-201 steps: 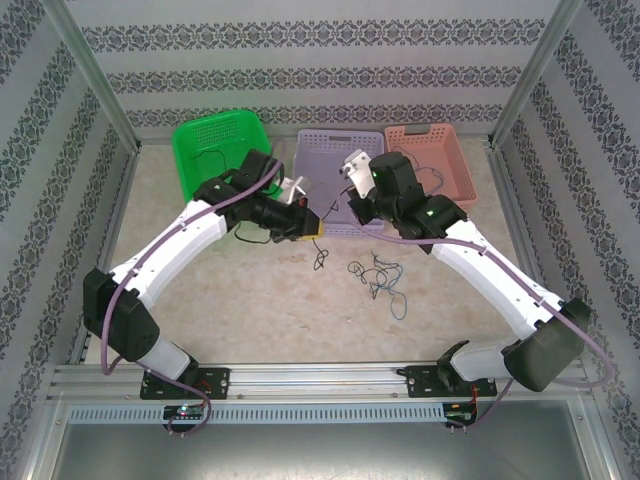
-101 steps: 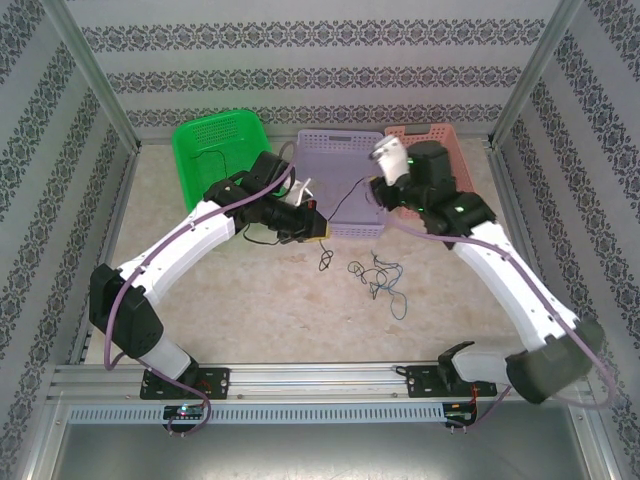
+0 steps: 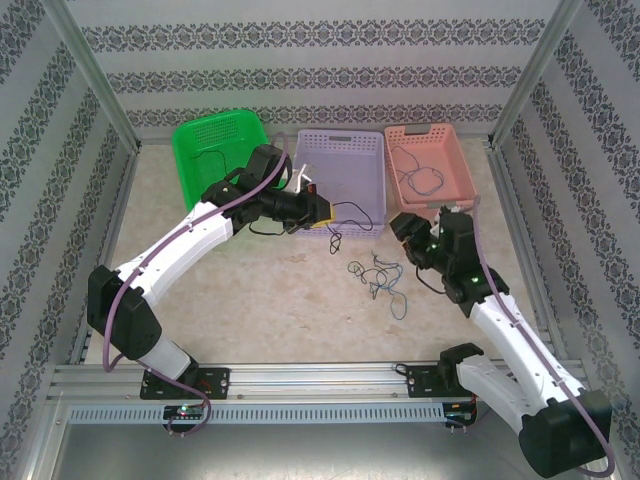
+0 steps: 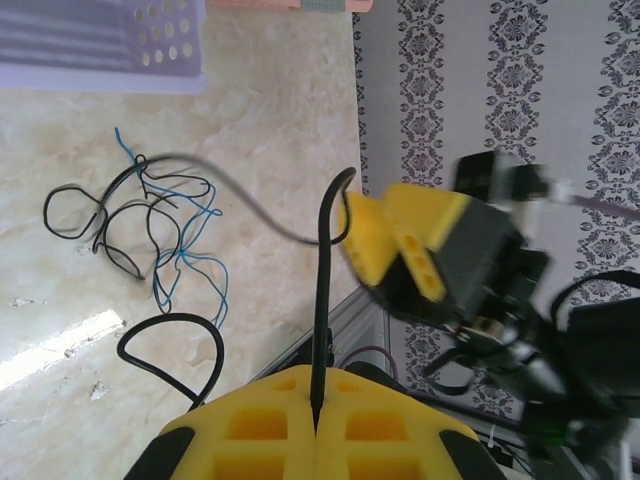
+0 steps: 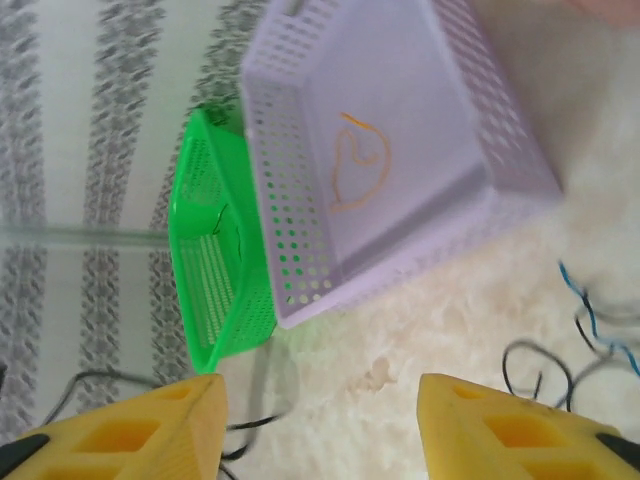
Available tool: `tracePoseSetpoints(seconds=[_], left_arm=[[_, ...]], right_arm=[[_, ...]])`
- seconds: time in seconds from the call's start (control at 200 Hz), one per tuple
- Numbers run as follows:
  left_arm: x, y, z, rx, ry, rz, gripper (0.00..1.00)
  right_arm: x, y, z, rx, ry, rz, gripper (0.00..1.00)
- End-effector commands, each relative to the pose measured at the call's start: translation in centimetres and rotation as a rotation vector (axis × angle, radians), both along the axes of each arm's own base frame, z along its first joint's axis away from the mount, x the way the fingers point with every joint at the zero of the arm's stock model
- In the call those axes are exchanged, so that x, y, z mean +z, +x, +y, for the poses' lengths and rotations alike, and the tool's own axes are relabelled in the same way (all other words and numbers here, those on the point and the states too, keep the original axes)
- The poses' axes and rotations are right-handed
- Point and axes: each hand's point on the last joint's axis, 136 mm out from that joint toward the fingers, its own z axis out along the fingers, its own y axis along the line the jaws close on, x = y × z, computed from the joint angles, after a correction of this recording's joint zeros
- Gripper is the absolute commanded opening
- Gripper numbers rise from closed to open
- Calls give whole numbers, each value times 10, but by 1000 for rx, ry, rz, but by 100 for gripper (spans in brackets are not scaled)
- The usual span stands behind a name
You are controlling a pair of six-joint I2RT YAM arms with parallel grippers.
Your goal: Untangle the cables
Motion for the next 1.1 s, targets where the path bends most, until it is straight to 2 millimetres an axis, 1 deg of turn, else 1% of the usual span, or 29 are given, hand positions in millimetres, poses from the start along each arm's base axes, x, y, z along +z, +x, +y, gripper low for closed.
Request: tracePoseSetpoints(seconds=[0.0,0.095,0.2,0.305,0.435,0.56,0.644,0.744,0.869,0.949,1.094], left_arm=[[20,7,-4,-9,-50,-40,0],[20,7,-4,-8,-48,-40,0],[20,7,-2,0,-46,-38,0],[21,7,-3,3,-48,-40,0],[20,11,-1,24,-39,-35,0],[24,16,-1,56,-47,-34,0],[29,20,-1,81,-60,-45,0],[32,24,-1,101,-75,-54,0],[31,26,1,122,-75,-64,0],[32,28,0,130,-83,-68,0],[34,29,1,134,-88,-79,0]], right_arm=[[-3,0,8,-148,316,103,43],[-16,-6,13,-175,352,144,34],[-22,-11,25,-170,376,164,32],[-15,-11,43,-109,363,137,33],[8,-11,68,7,321,66,36],[10,-16,88,58,364,87,35],[9,-18,96,33,435,109,35],[14,-17,101,-4,515,131,35],[22,-19,115,-3,571,191,35],[20,-23,123,-18,610,239,34],[21,-23,124,-78,675,264,35]])
